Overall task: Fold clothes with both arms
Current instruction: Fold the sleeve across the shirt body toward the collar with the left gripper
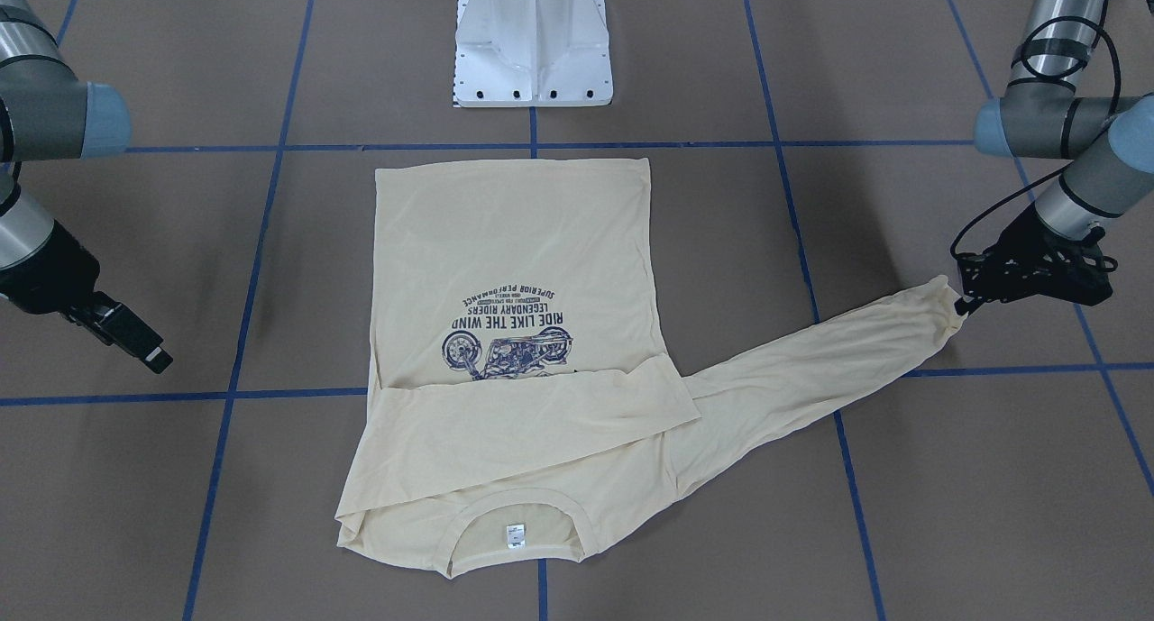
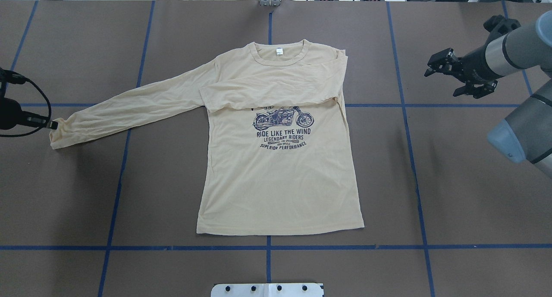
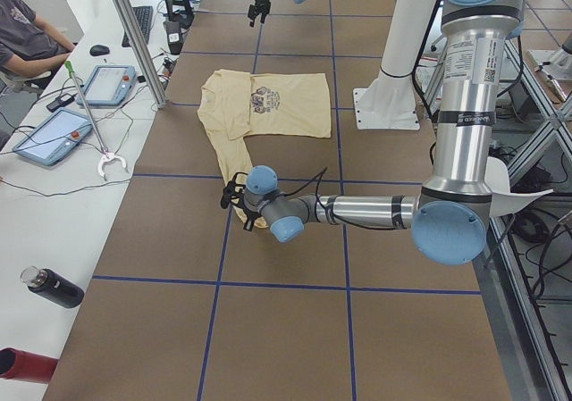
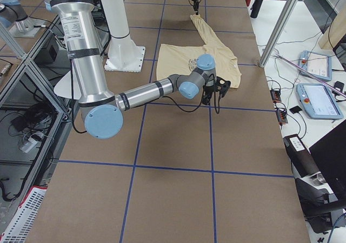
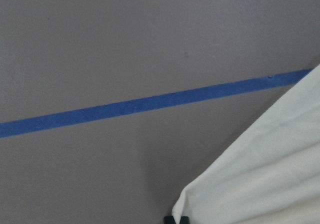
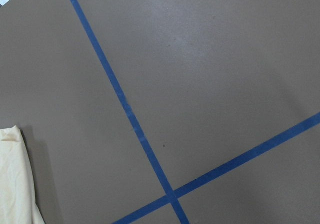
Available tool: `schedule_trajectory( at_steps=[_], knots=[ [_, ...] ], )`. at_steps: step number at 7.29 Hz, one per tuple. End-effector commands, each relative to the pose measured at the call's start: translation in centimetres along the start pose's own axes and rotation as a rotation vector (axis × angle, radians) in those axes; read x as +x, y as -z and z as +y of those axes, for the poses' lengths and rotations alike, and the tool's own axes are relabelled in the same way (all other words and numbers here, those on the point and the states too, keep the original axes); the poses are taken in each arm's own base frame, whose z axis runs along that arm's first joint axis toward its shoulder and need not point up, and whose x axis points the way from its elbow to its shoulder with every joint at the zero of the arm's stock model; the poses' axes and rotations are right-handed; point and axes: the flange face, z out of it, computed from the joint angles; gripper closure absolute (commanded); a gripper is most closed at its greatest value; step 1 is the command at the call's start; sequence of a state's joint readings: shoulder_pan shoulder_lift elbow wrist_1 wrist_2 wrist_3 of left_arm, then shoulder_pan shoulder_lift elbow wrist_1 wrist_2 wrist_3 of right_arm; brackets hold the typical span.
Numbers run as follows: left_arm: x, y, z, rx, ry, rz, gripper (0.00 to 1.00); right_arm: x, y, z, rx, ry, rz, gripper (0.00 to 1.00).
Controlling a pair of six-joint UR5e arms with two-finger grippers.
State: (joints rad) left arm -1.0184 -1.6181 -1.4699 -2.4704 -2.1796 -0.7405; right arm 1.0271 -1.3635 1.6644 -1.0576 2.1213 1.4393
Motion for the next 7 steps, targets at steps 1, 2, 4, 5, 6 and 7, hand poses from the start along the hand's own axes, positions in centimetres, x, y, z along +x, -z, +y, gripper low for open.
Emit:
schedule_trajectory(
  at_steps=[1,2,4,5,6,7],
  knots=[
    [11.4,4.5,-6.7,0.045,0.167,0.078,1.0,3.0,-0.5,-0.1,-0.008,0.07,0.031,0.01],
    [18.3,3.8,-9.0,0.019,0.236,0.113,1.0,6.1,-0.6,-0.3,-0.015,0.182,0.061,0.01],
    [36.4,0.8,-11.2,-0.032,0.342,0.119,1.0,10.4,1.0,-3.0,0.005,0.286,0.093,0.01],
    [42.1,0.3,-12.9,-0.034,0.413,0.145,1.0,11.5,1.0,-3.4,0.007,0.306,0.105,0.01],
    [46.5,0.2,-15.6,-0.034,0.463,0.165,1.0,12.1,0.8,-3.4,0.006,0.303,0.116,0.01],
    [53.1,-1.0,-18.5,-0.039,0.506,0.168,1.0,12.5,0.8,-3.4,0.006,0.299,0.119,0.01]
  ],
)
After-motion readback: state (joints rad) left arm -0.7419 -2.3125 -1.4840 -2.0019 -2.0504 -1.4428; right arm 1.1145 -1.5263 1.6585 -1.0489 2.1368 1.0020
